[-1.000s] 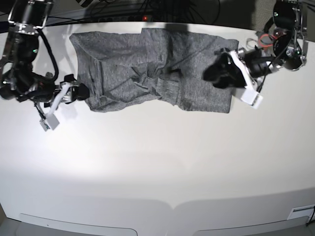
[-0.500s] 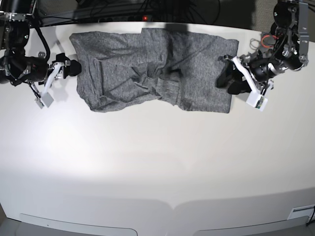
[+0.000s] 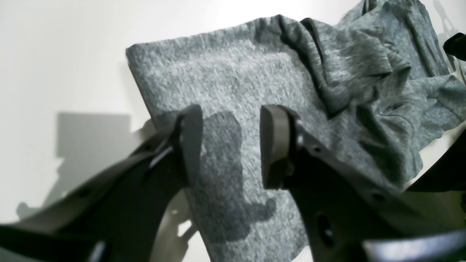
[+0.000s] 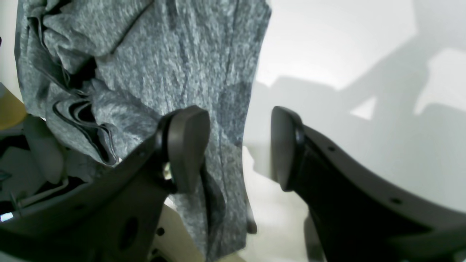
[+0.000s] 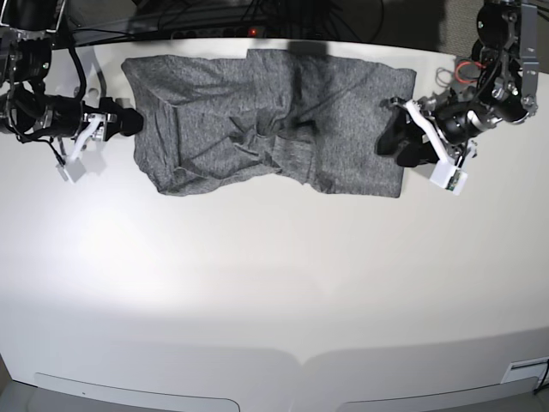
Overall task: Fold the T-shirt properly
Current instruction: 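Grasp the opposite shirt end with the right gripper, then fold the held end over the bundle toward the left gripper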
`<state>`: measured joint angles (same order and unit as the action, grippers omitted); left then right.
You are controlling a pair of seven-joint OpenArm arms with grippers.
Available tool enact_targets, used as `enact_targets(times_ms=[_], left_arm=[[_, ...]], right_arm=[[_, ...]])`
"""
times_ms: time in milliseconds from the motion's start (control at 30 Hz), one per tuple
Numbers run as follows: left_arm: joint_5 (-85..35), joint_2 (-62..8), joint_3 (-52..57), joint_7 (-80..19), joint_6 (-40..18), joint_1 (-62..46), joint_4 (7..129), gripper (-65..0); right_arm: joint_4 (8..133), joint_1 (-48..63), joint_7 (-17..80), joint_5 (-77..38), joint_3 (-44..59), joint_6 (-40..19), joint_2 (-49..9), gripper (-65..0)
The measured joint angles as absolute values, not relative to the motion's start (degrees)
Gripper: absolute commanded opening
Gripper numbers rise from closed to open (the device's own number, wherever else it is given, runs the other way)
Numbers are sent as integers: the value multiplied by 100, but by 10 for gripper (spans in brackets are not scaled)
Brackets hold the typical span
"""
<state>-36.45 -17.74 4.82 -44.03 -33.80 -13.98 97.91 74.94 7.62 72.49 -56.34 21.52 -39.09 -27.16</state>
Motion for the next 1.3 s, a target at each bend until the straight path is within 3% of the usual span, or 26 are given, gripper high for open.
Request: enact_targets(times_ms=[433,667,767,933,1067,1300], left_arm=[[-3642,-1774,482,-4403,-3380,-1398,9791,-401],[-3642,-1774,482,-4403,-3380,-1398,9791,-401],[-3642,-1776,482,-4403,-3380,-1398,9791,-401],[-3540,-1776,484,-4501,-3382,-1400,9791,-402],[-3140,-1778,491,-4501,-3380,-1400,9791,-449],[-2375,-1780,491,-4174,-3382,-1588,9791,-450]], right_arm=[[7500,729,7334,-5774,2163,-3997,-1772,-341],[7472,738,7356,-5699,2139,-4001,-1564,-534],[7461,733,7321,-5612,2139,-3999,-1555,-650],[7620,698,7303,-5553,2130,-3997,-1570,-650],[8204,746,7511,-5290,2112,-3994,-1800,-650],[9323,733,7601,-5293,2154,-3977,-1949,-650]])
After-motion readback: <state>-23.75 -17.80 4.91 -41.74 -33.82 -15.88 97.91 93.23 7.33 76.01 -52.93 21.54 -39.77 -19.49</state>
